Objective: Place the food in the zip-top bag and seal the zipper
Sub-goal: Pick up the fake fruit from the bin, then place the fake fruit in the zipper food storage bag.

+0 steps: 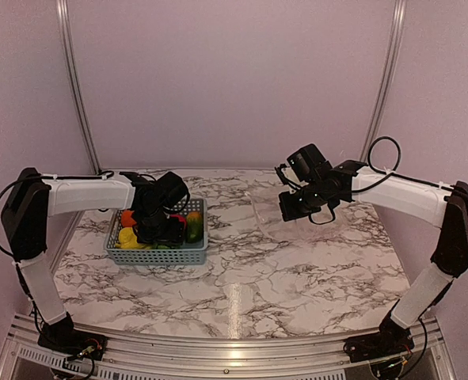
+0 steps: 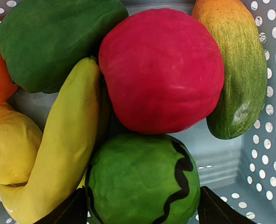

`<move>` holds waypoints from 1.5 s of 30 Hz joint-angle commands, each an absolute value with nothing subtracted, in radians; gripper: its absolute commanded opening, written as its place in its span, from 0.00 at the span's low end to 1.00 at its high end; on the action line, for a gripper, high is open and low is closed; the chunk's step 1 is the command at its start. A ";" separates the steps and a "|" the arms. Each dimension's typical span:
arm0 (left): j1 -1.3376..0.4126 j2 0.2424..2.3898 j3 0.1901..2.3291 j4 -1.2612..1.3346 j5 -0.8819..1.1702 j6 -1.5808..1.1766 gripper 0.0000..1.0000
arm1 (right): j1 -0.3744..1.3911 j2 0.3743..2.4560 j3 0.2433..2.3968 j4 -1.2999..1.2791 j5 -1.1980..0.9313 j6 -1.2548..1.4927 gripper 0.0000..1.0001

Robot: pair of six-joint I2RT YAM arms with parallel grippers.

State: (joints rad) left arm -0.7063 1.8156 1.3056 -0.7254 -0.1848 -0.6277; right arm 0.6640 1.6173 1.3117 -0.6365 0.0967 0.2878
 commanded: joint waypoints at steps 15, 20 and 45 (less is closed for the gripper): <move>-0.701 1.720 1.450 -0.798 -0.187 -0.594 0.69 | 0.668 1.600 1.369 -0.652 0.084 0.291 0.00; -0.708 1.690 1.530 -0.751 -0.102 -0.585 0.66 | 0.668 1.595 1.390 -0.657 0.049 0.308 0.00; -0.828 1.684 1.496 -0.031 0.288 -0.838 0.52 | 0.685 1.652 1.553 -0.692 -0.096 0.397 0.00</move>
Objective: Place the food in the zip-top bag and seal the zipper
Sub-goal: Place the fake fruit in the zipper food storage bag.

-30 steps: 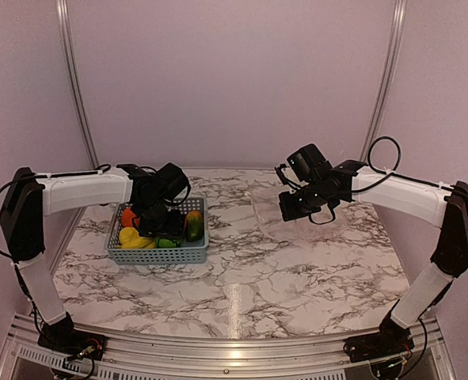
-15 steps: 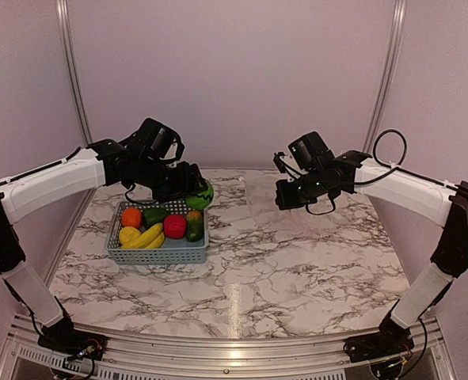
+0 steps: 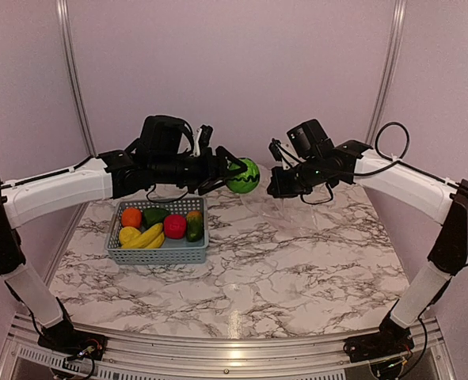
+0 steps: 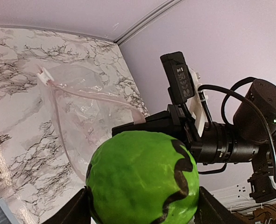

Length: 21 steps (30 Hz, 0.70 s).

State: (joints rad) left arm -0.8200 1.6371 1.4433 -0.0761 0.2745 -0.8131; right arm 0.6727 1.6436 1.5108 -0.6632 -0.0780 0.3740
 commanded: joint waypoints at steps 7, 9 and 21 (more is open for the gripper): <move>-0.828 1.788 1.536 -0.050 0.269 -0.860 0.49 | 0.685 1.620 1.561 -0.695 -0.108 0.428 0.00; -0.829 1.819 1.560 -0.074 0.262 -0.871 0.47 | 0.684 1.610 1.562 -0.700 -0.100 0.430 0.00; -0.844 1.985 1.790 -0.355 0.071 -0.926 0.59 | 0.696 1.556 1.526 -0.691 -0.085 0.467 0.00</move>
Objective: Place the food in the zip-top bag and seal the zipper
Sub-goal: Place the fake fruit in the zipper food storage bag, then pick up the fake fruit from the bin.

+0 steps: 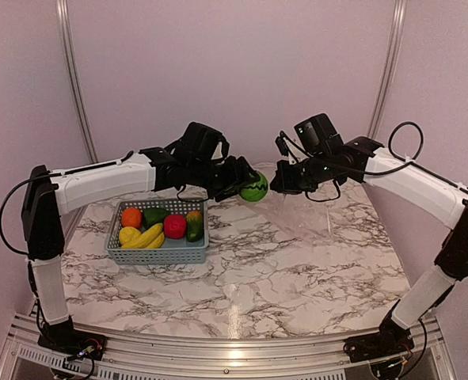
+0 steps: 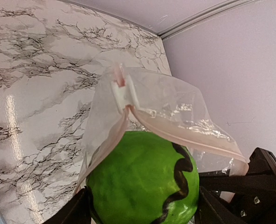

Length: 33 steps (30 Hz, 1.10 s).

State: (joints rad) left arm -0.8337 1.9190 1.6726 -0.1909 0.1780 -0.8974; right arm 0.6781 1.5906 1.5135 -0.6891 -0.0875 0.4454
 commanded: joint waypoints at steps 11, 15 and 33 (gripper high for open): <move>-0.873 1.883 1.841 -0.148 0.089 -0.741 0.99 | 0.686 1.540 1.520 -0.689 -0.053 0.484 0.00; -0.871 1.805 1.784 -0.080 0.124 -0.702 0.99 | 0.674 1.536 1.517 -0.692 -0.039 0.480 0.00; -0.837 1.399 1.325 -0.338 -0.210 -0.530 0.99 | 0.453 1.546 1.841 -1.096 0.431 0.213 0.00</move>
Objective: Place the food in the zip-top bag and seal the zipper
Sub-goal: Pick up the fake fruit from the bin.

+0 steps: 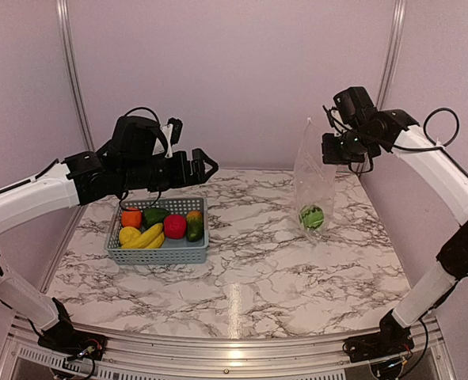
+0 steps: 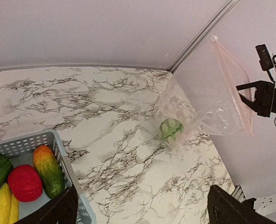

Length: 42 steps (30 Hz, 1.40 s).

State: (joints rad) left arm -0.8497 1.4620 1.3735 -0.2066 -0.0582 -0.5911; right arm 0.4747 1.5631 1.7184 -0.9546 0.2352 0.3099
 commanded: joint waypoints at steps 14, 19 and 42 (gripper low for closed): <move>-0.811 1.495 1.344 -0.604 -0.237 -0.537 0.87 | 0.455 1.573 1.620 -0.919 0.222 0.226 0.00; -0.798 1.513 1.353 -0.671 -0.237 -0.522 0.87 | 0.475 1.579 1.553 -0.862 0.135 0.258 0.00; -0.667 1.687 1.353 -0.717 -0.251 -0.482 0.85 | 0.549 1.611 1.547 -0.820 0.050 0.270 0.00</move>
